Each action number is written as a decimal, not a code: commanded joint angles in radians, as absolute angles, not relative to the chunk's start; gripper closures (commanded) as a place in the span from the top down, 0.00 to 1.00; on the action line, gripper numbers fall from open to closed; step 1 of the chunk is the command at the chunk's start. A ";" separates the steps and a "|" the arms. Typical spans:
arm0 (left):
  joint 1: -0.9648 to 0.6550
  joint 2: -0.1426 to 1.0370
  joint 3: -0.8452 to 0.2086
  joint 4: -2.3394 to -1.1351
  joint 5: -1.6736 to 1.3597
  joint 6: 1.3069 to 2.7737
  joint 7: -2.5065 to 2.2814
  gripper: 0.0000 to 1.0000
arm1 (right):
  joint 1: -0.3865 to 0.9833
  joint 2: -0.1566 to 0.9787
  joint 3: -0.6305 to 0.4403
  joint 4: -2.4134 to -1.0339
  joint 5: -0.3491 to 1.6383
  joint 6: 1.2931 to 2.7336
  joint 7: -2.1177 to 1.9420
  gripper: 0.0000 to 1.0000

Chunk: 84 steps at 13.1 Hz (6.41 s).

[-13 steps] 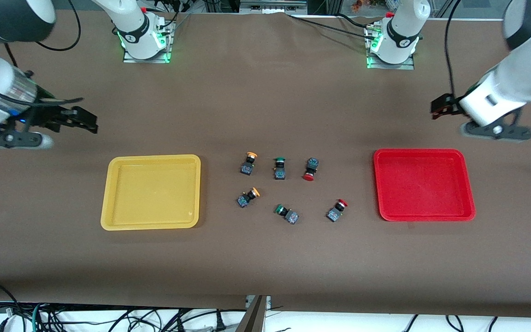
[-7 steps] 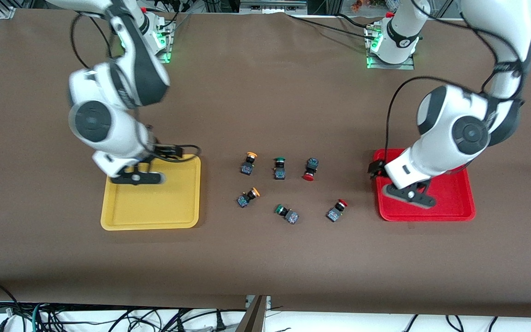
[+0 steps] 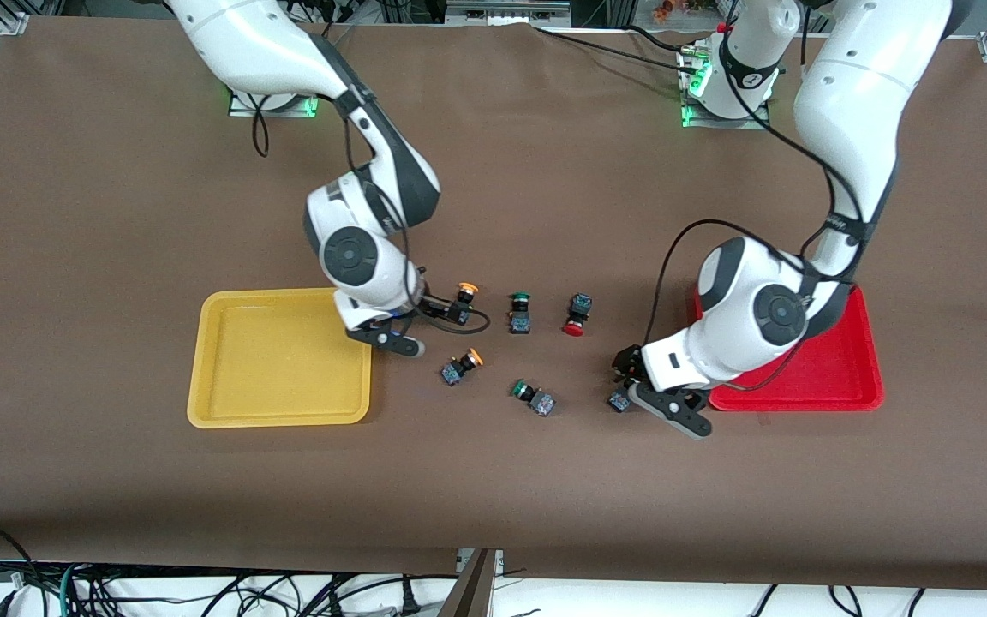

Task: Place red and yellow buttons in trays
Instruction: 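Grasp yellow button with the right gripper while the left gripper grasps red button, then place the held buttons in matching trays with the right and left grippers, then grasp second yellow button with the right gripper while the left gripper grasps red, then lower the second buttons into matching trays with both grippers and open, then return the right gripper to rest while the left gripper releases the red button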

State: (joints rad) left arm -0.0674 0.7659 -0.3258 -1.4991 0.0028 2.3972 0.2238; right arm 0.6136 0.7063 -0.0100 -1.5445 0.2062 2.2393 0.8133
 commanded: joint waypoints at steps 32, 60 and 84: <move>0.186 0.710 -0.284 -1.582 0.239 1.904 0.494 1.00 | 0.696 0.814 -0.364 -1.295 0.495 2.031 0.749 0.90; -0.094 0.696 -0.483 -1.799 0.288 2.379 -0.336 0.02 | 0.706 0.649 -0.451 -1.739 0.456 2.125 0.328 0.22; 0.488 0.465 -0.603 -1.728 0.462 1.979 0.433 1.00 | 0.420 0.086 -0.288 -1.629 0.025 1.603 0.052 0.99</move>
